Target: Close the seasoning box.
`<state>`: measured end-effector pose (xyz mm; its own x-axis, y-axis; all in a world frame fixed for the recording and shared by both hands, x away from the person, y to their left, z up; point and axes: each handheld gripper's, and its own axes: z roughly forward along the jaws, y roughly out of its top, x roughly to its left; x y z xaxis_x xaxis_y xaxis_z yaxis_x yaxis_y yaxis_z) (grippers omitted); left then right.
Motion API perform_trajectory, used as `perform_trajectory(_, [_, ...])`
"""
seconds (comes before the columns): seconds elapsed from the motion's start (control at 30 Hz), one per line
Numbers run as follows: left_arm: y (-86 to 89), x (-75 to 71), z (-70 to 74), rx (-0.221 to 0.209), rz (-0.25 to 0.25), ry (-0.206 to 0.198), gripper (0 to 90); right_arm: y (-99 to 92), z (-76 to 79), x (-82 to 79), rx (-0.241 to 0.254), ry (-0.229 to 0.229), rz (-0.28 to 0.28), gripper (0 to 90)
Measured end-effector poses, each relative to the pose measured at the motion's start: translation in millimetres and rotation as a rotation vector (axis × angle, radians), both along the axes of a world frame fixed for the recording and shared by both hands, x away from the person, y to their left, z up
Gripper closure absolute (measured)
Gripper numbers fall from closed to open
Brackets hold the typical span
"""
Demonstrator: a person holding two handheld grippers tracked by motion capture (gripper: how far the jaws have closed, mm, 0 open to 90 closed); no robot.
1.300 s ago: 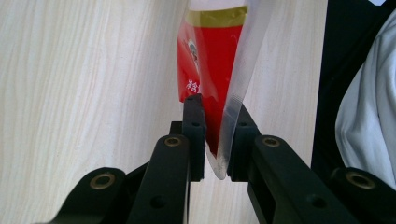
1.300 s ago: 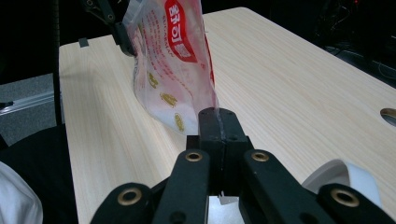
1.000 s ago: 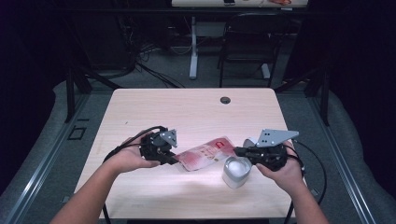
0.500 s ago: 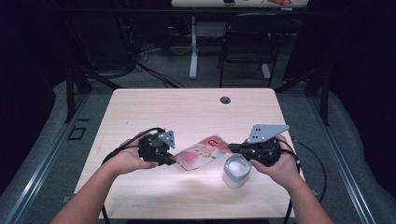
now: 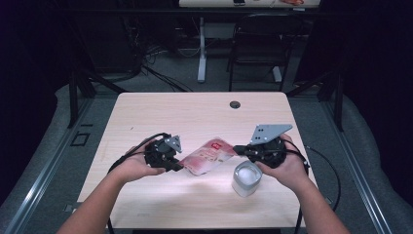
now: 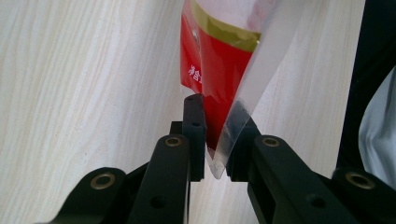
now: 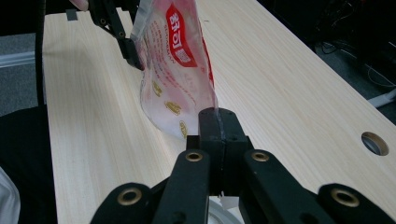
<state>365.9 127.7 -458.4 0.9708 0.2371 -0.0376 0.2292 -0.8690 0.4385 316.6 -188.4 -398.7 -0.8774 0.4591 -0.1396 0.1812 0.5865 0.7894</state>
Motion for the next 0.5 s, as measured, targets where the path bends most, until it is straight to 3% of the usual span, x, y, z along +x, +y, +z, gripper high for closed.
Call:
perform_trajectory(0.17, [0.3,1.9,-7.7,-0.003,0.016,0.005,81.4,6.2,2.6,1.1,-0.025,-0.010,0.008,90.0])
perform_trajectory(0.5, [0.8,6.4,-16.6,0.007,0.032,0.009,81.5,18.0,6.5,4.9,-0.023,-0.020,0.023,90.0])
